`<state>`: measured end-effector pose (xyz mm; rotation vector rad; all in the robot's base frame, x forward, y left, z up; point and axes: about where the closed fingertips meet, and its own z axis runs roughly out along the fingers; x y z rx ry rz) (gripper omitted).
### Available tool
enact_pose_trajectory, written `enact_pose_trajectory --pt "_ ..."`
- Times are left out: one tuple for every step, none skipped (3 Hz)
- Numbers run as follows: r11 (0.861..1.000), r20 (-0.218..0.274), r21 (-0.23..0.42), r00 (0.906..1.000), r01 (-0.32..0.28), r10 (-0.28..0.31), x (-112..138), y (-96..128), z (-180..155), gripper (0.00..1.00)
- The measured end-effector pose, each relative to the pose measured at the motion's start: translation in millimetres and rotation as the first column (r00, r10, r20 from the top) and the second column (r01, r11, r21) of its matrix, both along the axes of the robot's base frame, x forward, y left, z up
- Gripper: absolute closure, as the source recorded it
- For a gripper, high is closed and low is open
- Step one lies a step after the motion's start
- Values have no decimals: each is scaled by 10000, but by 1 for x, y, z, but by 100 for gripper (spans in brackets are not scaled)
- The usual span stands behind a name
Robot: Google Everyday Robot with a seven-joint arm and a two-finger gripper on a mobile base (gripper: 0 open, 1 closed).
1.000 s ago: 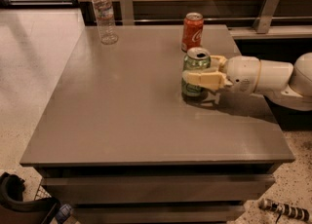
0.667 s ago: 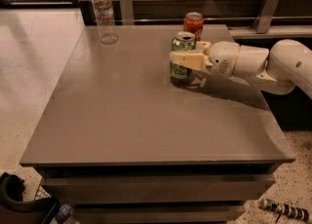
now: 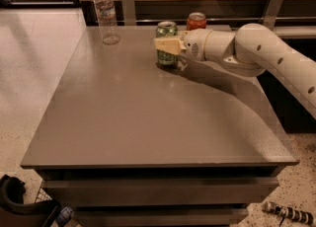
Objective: Move green can near water bottle
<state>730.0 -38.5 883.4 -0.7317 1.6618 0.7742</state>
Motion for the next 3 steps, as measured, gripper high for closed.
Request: enact_pose_trajectory --pt "9990 516 -347 9983 298 -280 22 17 17 100" --pt "9986 1078 -417 9938 317 -270 37 31 37 100" --pt "9999 1114 -117 9937 121 -107 54 43 29 100"
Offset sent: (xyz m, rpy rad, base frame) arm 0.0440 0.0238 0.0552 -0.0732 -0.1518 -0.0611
